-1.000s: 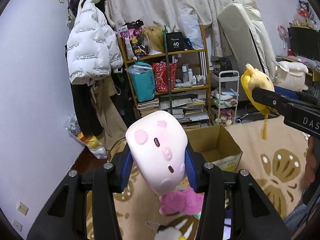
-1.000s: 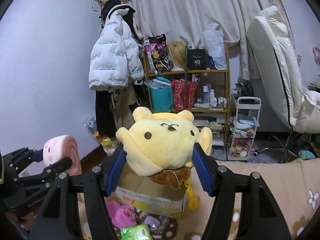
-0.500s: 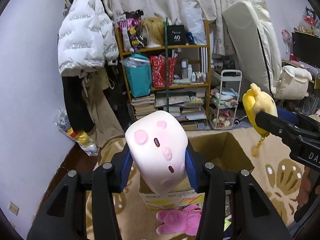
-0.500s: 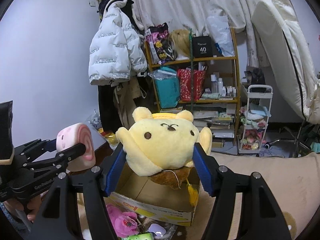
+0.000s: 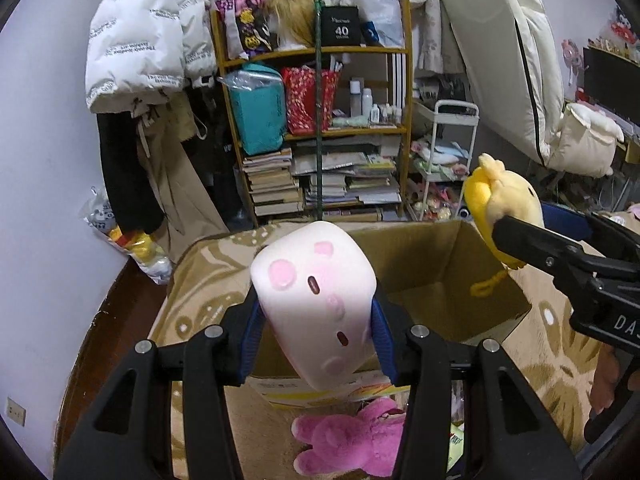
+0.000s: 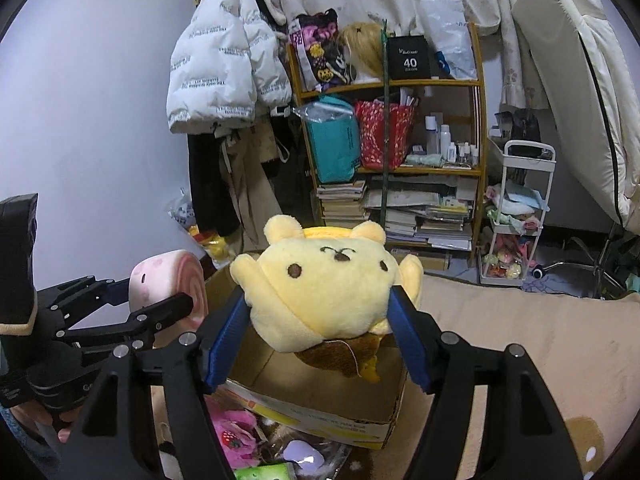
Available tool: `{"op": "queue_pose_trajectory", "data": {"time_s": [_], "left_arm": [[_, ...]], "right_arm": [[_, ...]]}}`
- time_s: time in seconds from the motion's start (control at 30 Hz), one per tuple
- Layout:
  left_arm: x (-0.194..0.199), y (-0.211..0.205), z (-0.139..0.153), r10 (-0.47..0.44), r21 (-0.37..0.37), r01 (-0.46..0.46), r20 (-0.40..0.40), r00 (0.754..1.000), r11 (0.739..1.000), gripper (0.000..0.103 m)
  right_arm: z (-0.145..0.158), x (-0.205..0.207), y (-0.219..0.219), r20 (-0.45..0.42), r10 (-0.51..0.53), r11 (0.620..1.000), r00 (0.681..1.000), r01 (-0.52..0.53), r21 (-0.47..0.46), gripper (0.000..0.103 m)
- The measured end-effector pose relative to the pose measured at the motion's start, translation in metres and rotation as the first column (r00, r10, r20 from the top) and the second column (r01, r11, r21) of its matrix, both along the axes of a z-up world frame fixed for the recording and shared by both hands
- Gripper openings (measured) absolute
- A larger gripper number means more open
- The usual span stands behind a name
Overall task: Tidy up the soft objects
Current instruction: 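Carry both plushes over the cardboard box and open both tools to drop them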
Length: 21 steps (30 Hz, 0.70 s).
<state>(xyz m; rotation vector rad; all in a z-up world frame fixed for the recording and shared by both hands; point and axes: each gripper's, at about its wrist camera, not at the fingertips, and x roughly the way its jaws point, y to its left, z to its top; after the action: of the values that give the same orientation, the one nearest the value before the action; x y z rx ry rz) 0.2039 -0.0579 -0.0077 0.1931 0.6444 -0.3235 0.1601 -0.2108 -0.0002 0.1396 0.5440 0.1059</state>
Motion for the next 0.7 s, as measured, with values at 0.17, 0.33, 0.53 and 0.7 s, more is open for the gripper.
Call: {"op": "queue_pose_trajectory", "data": {"time_s": [0.17,0.33,0.53,0.7], "left_arm": [[0.001,-0.007,-0.011,-0.012,0.019,0.012,-0.016,1.000,1.000,0.052],[-0.003,-0.012,-0.013,-0.019,0.038,0.019,-0.002,1.000,0.999,0.056],[-0.001,-0.007,-0.015,0.019,0.028,-0.019,0.006,1.000,0.999,0.072],[0.003,0.005,-0.011,0.063,0.005,-0.063,-0.009,0.998,0.998,0.079]], "right_arm": [[-0.008,0.005,-0.003,-0.026,0.002,1.000,1.000,-0.002,0.017,0.073],[-0.012,0.006,-0.005,-0.038,0.018,0.999,0.999,-0.016,0.047,0.074],[-0.023,0.010,-0.006,-0.102,0.027,0.996,0.994,-0.018,0.083,0.077],[-0.027,0.010,-0.005,-0.122,0.039,0.995,0.992,-0.027,0.098,0.077]]}}
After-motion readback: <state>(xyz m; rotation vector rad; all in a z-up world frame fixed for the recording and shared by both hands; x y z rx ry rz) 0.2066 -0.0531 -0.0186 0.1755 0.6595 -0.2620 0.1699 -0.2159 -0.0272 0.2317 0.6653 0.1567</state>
